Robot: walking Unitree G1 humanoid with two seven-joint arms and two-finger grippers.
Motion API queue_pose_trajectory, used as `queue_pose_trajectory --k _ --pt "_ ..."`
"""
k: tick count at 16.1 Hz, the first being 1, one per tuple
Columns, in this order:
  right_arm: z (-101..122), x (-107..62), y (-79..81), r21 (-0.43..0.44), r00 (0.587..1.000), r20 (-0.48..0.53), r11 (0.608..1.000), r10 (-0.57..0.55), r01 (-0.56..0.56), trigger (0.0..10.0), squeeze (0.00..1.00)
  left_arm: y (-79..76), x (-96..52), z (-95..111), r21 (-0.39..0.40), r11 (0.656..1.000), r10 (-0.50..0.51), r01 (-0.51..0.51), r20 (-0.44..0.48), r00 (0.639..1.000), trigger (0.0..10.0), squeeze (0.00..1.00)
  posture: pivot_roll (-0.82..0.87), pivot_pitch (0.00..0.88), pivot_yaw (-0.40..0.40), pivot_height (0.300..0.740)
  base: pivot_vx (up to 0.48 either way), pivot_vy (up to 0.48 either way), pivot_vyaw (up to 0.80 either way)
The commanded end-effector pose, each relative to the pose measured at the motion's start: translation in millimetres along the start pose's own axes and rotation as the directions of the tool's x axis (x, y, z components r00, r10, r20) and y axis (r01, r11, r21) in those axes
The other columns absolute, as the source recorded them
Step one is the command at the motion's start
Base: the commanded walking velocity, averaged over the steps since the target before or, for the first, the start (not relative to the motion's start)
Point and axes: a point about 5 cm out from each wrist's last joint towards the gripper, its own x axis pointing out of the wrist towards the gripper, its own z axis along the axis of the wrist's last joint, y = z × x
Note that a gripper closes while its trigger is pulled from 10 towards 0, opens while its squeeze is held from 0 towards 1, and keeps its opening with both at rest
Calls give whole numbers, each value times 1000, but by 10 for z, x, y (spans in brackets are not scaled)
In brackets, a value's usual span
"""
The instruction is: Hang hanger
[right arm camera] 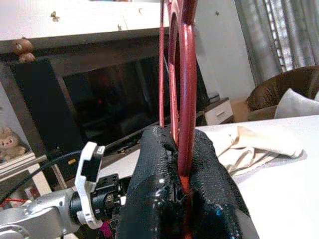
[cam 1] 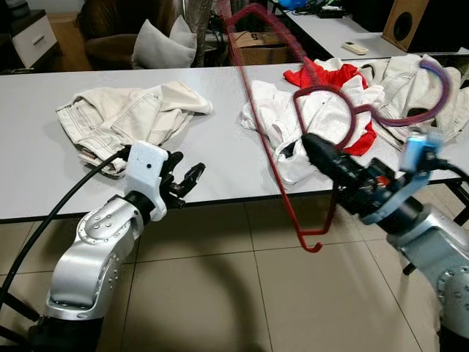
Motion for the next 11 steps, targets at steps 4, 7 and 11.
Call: queue_pose_trajectory --k 4,7,11 --pt "35 30 -14 -11 1000 -8 1000 -21 21 0 0 -5 -28 26 5 1000 3 -3 17 1000 10000 0 -184 0 13 740 0 0 0" --pt "-152 -14 -98 -129 970 -153 977 -190 171 0 0 -40 3 -53 -13 998 55 -55 -4 998 10000 0 -190 0 11 740 0 0 0" --pt "-362 -30 -126 -287 899 -186 897 -396 336 0 0 -152 46 -162 -21 997 70 -71 -24 997 10000 0 -208 0 15 740 0 0 0"
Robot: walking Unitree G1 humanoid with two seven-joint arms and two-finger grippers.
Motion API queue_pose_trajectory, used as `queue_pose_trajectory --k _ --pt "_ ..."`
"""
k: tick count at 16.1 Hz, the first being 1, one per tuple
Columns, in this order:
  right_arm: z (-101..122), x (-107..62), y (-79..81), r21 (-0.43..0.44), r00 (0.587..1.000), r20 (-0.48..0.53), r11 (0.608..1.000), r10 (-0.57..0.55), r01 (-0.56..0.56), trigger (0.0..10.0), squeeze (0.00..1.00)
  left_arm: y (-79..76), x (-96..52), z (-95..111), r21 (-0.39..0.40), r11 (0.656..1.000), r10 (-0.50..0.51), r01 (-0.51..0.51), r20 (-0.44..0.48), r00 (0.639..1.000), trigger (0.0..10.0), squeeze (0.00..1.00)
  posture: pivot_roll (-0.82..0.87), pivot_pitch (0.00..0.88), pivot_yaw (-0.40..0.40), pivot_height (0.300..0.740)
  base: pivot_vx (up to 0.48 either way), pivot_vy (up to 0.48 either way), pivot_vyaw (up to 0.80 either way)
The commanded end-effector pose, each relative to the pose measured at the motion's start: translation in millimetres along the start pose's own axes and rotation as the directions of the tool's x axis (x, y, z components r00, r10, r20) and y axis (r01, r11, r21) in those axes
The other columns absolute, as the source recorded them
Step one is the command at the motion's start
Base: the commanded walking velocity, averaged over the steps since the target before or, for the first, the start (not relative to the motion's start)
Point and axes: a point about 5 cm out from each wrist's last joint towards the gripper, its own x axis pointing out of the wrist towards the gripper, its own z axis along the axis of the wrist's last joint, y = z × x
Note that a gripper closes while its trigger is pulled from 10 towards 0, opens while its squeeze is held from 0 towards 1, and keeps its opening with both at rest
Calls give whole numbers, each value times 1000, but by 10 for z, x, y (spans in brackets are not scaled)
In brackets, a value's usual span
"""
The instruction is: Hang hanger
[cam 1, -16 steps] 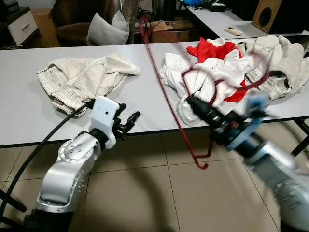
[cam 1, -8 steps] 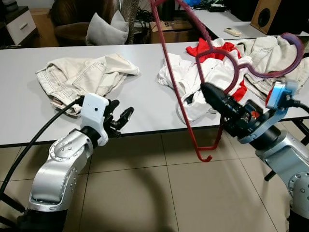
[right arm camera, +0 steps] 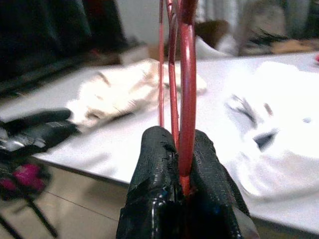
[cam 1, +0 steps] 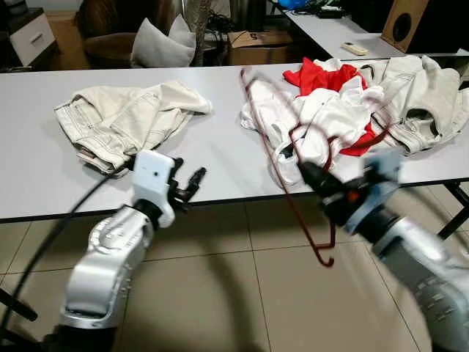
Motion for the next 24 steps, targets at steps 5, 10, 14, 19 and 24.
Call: queue_pose_trajectory --k 5,10,14,19,24 --pt "-233 -21 -55 -65 971 -93 974 -222 217 10000 0 -88 -8 -179 -16 1000 21 -22 -45 999 10000 0 -203 0 3 740 0 0 0" --pt "-256 77 85 -131 986 -102 984 -134 120 10000 0 -66 0 -182 2 999 43 -43 -41 998 10000 0 -179 0 -18 740 0 0 0" --pt "-244 92 77 -83 983 -51 981 -179 174 10000 0 -69 29 -158 2 1000 31 -31 -29 999 10000 0 -184 0 1 740 0 -273 0" --pt "-220 47 34 -17 985 8 985 -173 173 10000 0 -58 97 -117 5 1000 24 -24 -11 1000 10000 0 -186 0 8 740 0 -292 0" --pt "-193 116 -36 -5 970 54 971 -237 237 10000 0 5 87 -107 -3 998 67 -67 7 998 10000 0 -172 0 1 740 0 -58 0"
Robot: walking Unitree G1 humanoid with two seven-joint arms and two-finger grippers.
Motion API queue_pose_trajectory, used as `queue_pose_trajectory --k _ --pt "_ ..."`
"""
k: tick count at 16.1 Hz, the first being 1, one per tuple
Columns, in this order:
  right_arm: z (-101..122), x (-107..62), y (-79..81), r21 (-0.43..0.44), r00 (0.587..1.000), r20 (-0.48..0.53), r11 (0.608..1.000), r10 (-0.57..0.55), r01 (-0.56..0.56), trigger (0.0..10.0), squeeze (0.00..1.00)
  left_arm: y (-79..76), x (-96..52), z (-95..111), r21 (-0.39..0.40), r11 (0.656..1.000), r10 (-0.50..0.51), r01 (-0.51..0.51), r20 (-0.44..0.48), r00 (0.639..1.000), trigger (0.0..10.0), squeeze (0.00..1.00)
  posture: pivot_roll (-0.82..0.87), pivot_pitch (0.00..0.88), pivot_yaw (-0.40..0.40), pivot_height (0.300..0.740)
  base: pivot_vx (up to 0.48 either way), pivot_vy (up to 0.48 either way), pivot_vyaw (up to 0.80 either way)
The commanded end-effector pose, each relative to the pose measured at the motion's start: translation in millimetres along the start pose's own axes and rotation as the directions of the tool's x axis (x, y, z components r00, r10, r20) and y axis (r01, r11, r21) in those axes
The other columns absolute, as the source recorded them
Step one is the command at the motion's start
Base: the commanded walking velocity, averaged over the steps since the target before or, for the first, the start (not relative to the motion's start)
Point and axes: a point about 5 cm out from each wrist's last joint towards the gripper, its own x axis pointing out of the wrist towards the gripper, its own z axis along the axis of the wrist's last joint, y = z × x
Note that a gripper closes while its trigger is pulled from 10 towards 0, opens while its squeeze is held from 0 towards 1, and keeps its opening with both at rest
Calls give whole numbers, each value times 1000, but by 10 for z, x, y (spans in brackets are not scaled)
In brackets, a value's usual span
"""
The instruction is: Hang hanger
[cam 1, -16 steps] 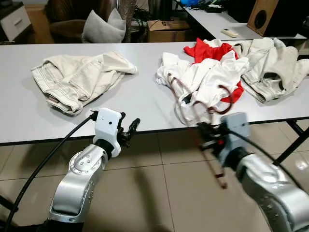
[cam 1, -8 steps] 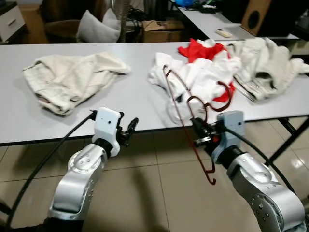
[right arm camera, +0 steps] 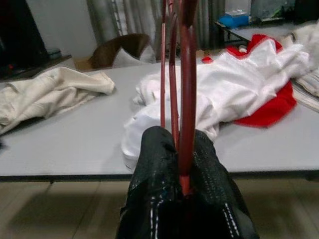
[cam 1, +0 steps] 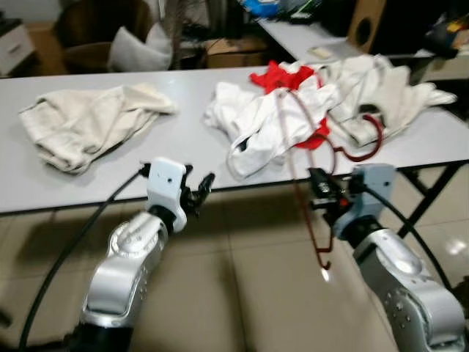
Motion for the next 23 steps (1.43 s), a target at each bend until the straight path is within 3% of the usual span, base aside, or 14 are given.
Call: queue_pose_trajectory --k 1,5,7,9,14,19,21,23 --pt "29 23 39 -3 1000 9 1000 19 -19 10000 0 62 0 -14 7 999 33 -33 -10 999 10000 0 -170 0 -1 740 0 0 0" --pt "-73 3 99 -61 997 -30 996 66 -67 10000 0 110 3 -12 -17 999 49 -49 0 999 10000 0 -172 0 5 740 0 0 0" --pt "-81 19 61 -50 1000 -19 998 22 -23 10000 0 132 12 -6 -21 999 50 -50 1 999 10000 0 -176 0 8 740 0 0 -400" --pt "-51 34 26 -100 999 26 995 -20 22 10000 0 157 18 -8 -24 998 59 -59 1 998 10000 0 -179 0 10 740 0 0 -800" --pt "-84 20 -11 -44 999 4 998 -41 41 10000 0 268 25 1 -12 996 87 -87 2 996 10000 0 -189 0 13 740 0 0 -738" --pt "-55 40 16 -46 1000 14 999 -1 2 10000 0 270 24 -15 -37 995 92 -92 -9 996 10000 8 -187 0 12 740 266 0 0" --pt "-60 45 39 -51 1000 2 998 27 -26 10000 0 299 30 -28 -53 992 110 -111 -16 994 10000 333 -187 0 12 740 287 0 0" --pt "-61 41 42 -53 999 1 998 32 -32 10000 0 302 21 -25 -48 993 109 -109 -12 994 10000 353 -189 0 7 740 308 0 0"
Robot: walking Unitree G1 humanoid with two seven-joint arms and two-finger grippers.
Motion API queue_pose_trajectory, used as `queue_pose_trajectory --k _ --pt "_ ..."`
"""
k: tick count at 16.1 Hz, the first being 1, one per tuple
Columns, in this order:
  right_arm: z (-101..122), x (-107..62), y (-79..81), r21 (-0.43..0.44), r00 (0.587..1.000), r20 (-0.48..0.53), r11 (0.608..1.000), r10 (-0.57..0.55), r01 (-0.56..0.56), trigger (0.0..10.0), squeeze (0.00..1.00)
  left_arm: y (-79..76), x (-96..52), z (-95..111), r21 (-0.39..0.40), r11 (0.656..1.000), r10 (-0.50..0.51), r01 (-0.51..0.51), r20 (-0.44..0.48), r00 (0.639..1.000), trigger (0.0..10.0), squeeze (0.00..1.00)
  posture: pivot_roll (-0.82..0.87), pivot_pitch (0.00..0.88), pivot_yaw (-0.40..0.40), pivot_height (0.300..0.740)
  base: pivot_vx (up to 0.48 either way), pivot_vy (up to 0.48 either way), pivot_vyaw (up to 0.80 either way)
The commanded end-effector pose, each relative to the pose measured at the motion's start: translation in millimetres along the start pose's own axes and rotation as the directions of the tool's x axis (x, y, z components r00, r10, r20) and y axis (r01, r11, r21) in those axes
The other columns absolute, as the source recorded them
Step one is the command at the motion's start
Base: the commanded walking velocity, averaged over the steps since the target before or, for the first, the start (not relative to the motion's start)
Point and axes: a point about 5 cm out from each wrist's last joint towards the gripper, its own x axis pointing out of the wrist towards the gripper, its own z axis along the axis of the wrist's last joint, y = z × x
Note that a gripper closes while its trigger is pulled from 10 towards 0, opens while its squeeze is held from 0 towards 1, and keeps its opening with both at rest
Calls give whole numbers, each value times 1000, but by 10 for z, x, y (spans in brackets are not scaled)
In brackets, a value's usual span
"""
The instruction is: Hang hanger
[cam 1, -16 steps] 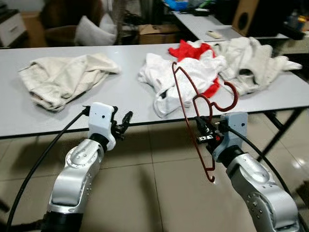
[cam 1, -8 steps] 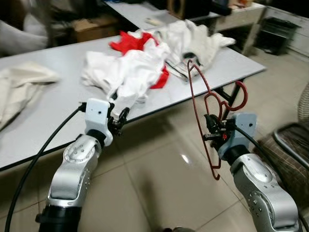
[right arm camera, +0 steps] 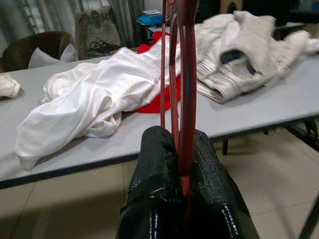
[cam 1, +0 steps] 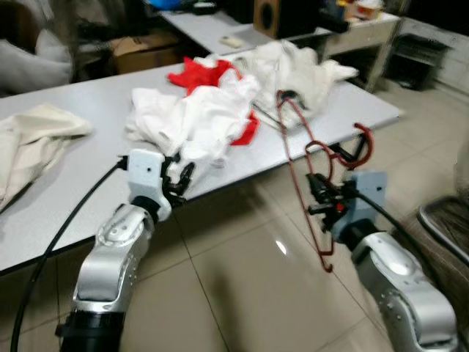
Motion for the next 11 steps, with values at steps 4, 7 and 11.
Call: queue_pose_trajectory --k 4,7,11 --pt "17 28 55 -13 999 1 999 41 -41 10000 0 76 -37 1 16 999 30 -30 -2 1000 10000 314 -183 0 -1 740 317 0 0" --pt "-13 20 84 -9 998 -16 999 53 -53 10000 0 84 -57 -10 19 999 27 -27 -6 1000 10000 306 -185 0 6 740 317 0 -760" --pt "-24 -4 46 -3 1000 -12 1000 26 -26 10000 0 117 -36 4 54 998 26 -26 -12 1000 10000 294 -178 0 10 740 296 0 0"
